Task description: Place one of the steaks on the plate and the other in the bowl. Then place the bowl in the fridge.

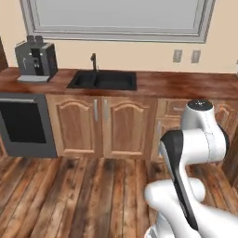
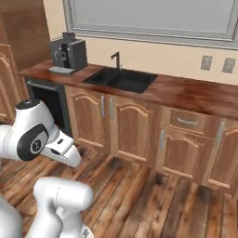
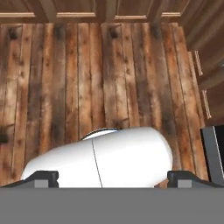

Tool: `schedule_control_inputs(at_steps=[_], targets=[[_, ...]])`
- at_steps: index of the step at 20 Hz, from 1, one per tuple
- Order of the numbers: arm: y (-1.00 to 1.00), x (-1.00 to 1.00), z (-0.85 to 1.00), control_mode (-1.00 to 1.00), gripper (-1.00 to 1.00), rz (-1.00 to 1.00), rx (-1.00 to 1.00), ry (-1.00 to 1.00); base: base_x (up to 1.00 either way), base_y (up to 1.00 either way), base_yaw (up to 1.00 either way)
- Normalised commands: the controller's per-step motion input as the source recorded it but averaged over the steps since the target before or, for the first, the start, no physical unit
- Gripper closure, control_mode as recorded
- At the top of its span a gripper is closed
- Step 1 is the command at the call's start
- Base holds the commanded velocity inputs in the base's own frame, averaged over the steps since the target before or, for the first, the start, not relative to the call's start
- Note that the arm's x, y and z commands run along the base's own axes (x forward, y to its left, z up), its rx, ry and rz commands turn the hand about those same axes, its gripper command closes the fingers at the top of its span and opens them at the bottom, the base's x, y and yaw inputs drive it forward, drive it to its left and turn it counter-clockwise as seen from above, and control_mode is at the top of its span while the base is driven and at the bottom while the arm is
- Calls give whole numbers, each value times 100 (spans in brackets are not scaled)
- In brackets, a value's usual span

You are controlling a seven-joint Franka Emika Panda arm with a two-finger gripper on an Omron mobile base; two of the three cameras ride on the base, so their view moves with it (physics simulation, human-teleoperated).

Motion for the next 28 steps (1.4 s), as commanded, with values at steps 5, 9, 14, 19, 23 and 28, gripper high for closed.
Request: schedule_control_inputs(at_steps=[5,9,14,19,23,28], targets=[[0,0,0,100,-100,0,0,0,0,51,94],[0,0,0,100,-100,0,0,0,4,52,87],[0,0,0,100,-100,0,0,0,4,40,77],[0,0,0,100,-100,0,0,0,9,24,68],[0,0,0,100,-100,0,0,0,-3,5,66],[0,0,0,100,-100,0,0,0,-29,82,73]])
